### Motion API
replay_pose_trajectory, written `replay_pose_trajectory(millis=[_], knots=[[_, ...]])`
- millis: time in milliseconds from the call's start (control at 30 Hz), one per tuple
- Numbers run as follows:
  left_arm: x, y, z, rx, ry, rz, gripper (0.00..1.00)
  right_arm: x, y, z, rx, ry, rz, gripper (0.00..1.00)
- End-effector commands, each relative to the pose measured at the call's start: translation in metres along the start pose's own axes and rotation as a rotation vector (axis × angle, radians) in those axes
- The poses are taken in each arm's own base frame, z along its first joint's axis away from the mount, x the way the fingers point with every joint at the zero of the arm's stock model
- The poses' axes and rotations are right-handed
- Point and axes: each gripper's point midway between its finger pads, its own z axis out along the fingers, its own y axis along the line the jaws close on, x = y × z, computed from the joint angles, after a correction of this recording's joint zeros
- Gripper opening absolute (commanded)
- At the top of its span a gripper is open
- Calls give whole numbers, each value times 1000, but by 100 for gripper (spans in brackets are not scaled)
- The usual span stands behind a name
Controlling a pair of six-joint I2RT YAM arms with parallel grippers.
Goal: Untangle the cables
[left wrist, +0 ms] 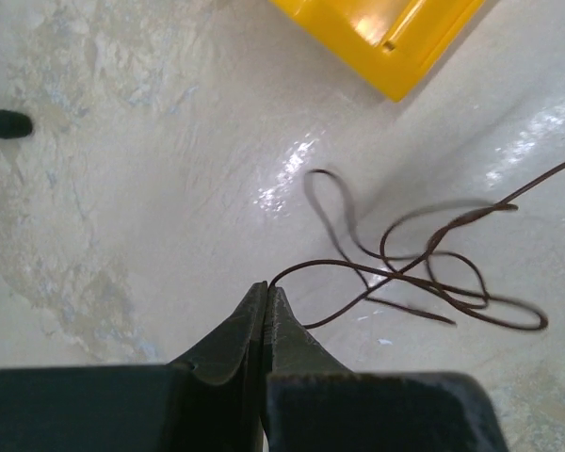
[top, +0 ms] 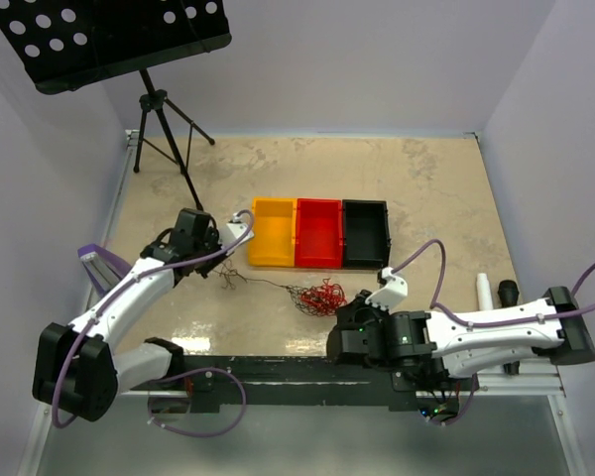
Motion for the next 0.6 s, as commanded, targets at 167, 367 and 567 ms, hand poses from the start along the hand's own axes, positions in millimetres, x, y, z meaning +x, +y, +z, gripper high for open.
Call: replay_pose_trajectory(millis=[167, 367, 567], knots=[[19, 74, -16, -222, 33, -104, 0, -32, -25, -6, -10, -34, 118, 0], [34, 124, -43, -332, 2, -220, 0, -54, -34, -1, 11, -81, 131, 0], [40, 146, -53, -369, -32, -293, 0, -74, -29, -5, -3, -106, 179, 0]])
